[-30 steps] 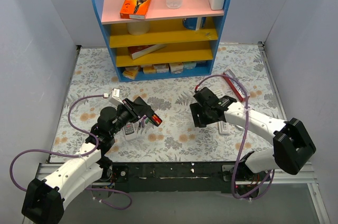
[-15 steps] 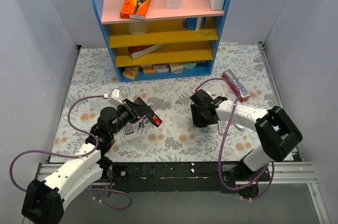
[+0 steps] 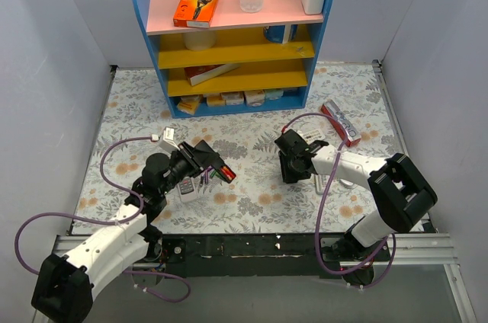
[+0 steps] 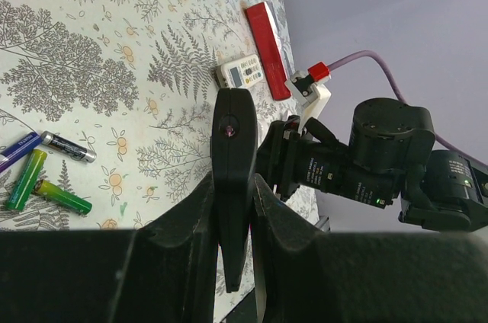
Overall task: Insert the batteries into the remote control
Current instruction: Pick up the battery cover at the center of the board, then load the battery cover into the remote control.
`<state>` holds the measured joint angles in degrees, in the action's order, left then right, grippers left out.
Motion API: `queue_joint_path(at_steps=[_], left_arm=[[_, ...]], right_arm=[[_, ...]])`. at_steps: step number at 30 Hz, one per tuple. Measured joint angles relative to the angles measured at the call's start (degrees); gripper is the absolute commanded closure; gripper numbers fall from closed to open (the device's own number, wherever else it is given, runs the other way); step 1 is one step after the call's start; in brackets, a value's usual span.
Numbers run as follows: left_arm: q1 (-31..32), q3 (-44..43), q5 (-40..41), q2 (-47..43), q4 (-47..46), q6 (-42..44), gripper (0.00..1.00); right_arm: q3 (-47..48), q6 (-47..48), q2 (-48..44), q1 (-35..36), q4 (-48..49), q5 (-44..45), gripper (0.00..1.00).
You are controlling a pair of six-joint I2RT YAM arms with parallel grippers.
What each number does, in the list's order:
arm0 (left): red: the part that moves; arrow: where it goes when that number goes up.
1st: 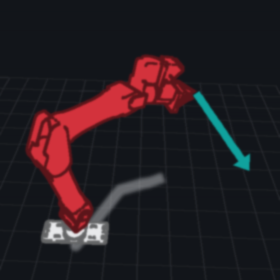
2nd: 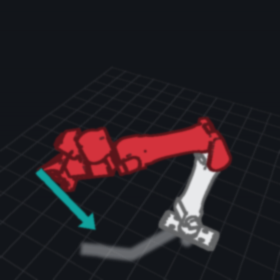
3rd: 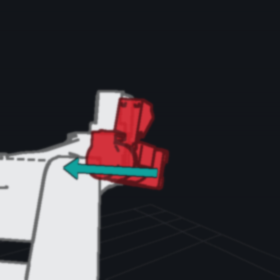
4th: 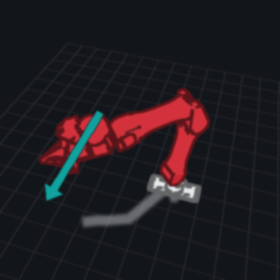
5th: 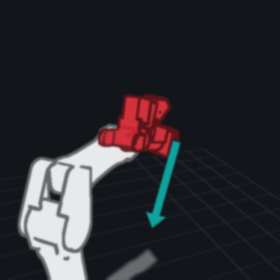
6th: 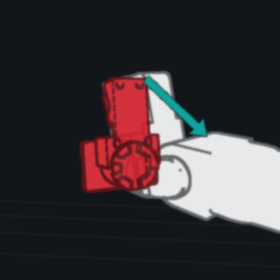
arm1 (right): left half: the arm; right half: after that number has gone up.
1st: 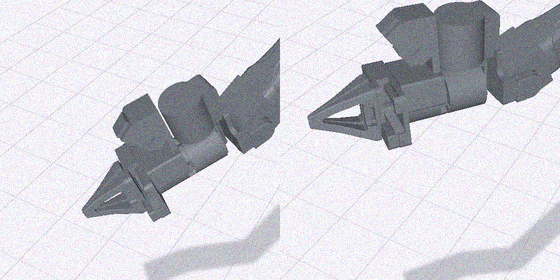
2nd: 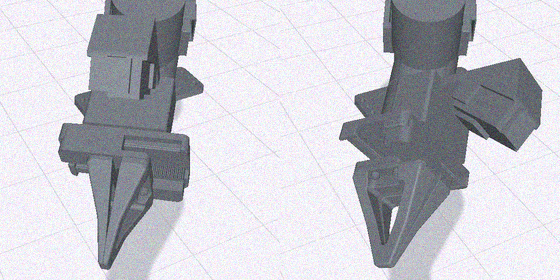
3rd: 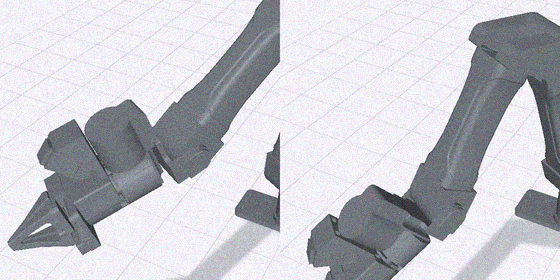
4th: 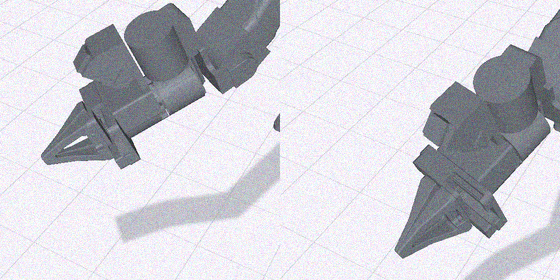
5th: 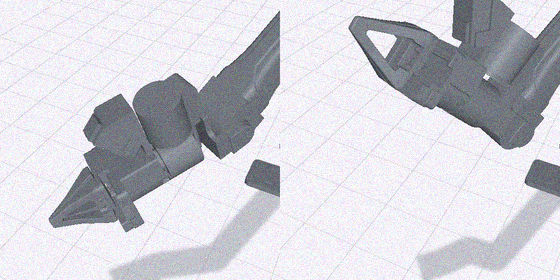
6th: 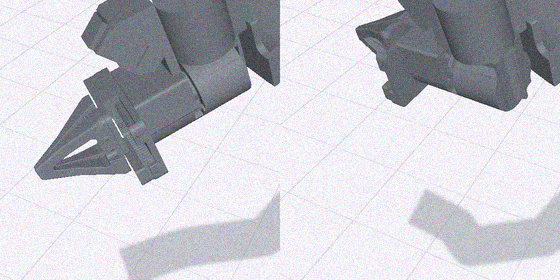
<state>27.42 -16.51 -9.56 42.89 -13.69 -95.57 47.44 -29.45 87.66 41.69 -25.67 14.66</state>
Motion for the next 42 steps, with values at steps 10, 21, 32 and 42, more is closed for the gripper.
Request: queue_joint_path(at_steps=[10, 21, 32, 42], left_arm=[[0.0, 1.1, -2.1, 3.8, -7.1, -2.0, 1.0], [0.0, 2.0, -4.1, 8.7, -16.4, -4.9, 1.0], [0.0, 2.0, -4.7, 10.2, -21.0, -8.0, 1.0], [0.0, 2.0, -5.0, 10.0, -21.5, -9.8, 1.0]], right_arm=[[5.0, 6.7, -1.7, 4.5, -6.5, -0.4, 0.72], [27.2, 14.2, -4.8, 15.8, -13.8, -3.0, 0.73], [38.9, 16.6, 0.7, 24.3, -22.2, -2.9, 0.73], [39.6, 17.6, 3.3, 26.3, -24.9, -0.6, 0.73]])
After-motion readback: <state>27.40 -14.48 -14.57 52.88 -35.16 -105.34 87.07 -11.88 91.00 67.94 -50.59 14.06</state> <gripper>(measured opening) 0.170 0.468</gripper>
